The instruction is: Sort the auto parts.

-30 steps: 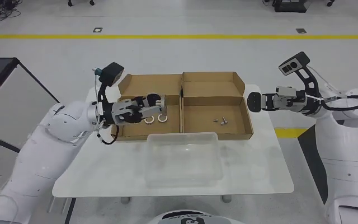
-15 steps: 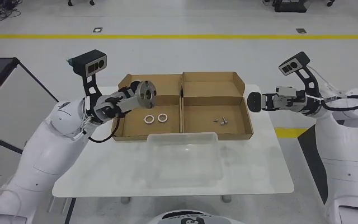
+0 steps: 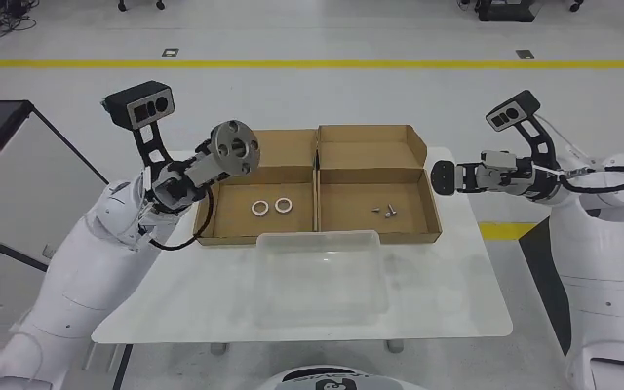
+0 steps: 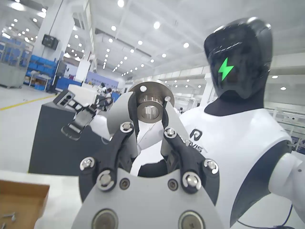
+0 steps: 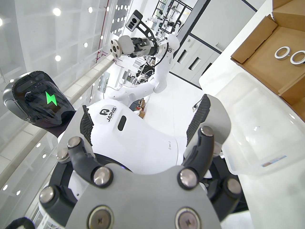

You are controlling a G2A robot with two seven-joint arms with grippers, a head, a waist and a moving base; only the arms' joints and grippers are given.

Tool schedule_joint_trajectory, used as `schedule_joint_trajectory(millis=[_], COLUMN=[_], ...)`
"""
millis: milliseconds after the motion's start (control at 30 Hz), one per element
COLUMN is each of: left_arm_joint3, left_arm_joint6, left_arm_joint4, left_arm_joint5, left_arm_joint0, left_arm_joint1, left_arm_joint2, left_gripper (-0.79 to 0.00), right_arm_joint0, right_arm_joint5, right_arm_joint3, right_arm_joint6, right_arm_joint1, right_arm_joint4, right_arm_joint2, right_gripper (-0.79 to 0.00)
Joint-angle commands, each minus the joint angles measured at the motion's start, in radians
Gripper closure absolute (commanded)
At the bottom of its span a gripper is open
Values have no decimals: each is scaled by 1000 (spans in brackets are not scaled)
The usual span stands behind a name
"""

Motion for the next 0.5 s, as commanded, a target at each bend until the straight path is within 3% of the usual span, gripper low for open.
schedule_joint_trajectory(millis=[0,233,467], left_arm_joint3=[-13,-53,-55], left_arm_joint6=[53,97,33], left_arm_joint4=[-58,-236,-365], left_arm_joint5=[-27,-27,-27], left_arm_joint0=[-4,-16,4], left_arm_joint1=[-12,-60,-116], left_arm_joint2=[13,12,-20], left_gripper=[0,0,0], right_arm_joint0=[0,0,0], right_arm_joint5=[0,0,0], right_arm_joint3=[0,0,0], right_arm_joint6=[0,0,0], right_arm_joint1=[0,0,0], right_arm_joint4=[0,0,0], right_arm_joint2=[0,0,0], right_gripper=[-785,-785,-785])
